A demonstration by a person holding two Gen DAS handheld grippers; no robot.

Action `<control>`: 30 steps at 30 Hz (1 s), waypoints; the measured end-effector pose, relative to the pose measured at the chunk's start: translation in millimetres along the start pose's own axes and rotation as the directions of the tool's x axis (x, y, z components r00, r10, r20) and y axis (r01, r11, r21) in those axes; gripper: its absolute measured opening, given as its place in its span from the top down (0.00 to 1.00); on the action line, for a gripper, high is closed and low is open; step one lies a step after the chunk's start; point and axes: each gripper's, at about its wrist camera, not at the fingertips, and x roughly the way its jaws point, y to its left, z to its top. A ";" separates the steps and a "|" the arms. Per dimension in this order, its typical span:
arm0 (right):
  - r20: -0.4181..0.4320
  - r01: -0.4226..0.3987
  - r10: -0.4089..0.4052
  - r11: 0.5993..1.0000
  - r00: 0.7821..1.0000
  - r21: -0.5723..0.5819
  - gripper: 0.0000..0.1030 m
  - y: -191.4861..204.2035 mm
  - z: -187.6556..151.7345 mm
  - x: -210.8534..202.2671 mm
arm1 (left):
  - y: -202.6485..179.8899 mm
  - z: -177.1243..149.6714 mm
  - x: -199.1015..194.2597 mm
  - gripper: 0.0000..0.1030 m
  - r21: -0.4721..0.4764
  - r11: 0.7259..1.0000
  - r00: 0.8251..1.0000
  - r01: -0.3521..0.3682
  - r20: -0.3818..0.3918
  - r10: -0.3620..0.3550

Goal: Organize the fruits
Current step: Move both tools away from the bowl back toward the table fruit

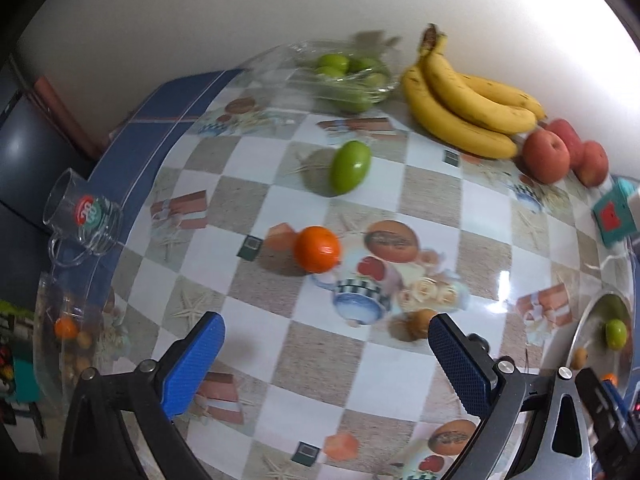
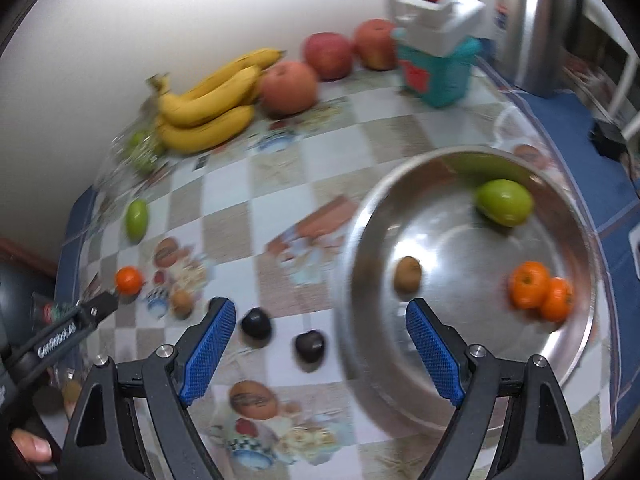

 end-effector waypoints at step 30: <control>-0.073 -0.048 0.039 0.991 0.997 -0.127 0.27 62.5 -5.3 56.2 | 42.1 37.0 64.8 0.15 -0.048 0.984 0.984 0.172 -0.031 -0.173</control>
